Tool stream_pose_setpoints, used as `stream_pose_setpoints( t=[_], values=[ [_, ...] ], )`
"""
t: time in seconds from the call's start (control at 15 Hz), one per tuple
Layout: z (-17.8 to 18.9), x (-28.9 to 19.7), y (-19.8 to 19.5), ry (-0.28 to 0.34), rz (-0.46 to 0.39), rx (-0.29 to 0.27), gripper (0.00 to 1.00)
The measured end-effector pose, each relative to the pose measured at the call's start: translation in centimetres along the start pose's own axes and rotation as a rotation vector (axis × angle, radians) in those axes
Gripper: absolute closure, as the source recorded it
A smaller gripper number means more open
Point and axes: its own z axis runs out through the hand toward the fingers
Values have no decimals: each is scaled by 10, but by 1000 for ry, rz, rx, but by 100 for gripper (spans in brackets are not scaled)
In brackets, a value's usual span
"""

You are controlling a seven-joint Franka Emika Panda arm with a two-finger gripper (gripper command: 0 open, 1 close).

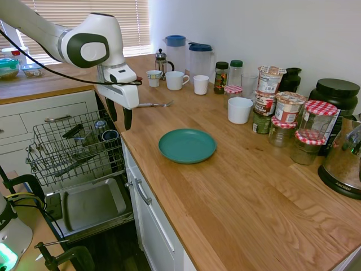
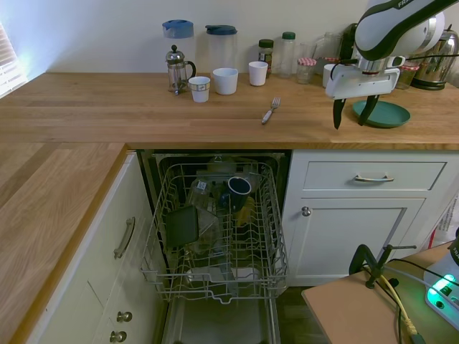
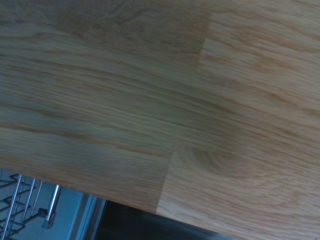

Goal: Put the fork in the dishwasher

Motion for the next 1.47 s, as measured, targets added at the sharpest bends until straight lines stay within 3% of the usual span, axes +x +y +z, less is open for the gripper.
stream_pose_setpoints(
  t=[0.33, 0.67, 0.8, 1.0, 1.2, 1.47],
  values=[
    [-12, 5, -12, -6, 56, 43, 0],
    [-33, 14, -86, 27, 321, 153, 0],
    [-33, 23, -121, 42, 423, 174, 0],
    [-28, 31, -175, 101, 539, 167, 0],
    [-12, 34, -226, 158, 618, 121, 0],
    [-2, 52, -269, 208, 703, 96, 0]
  ],
)
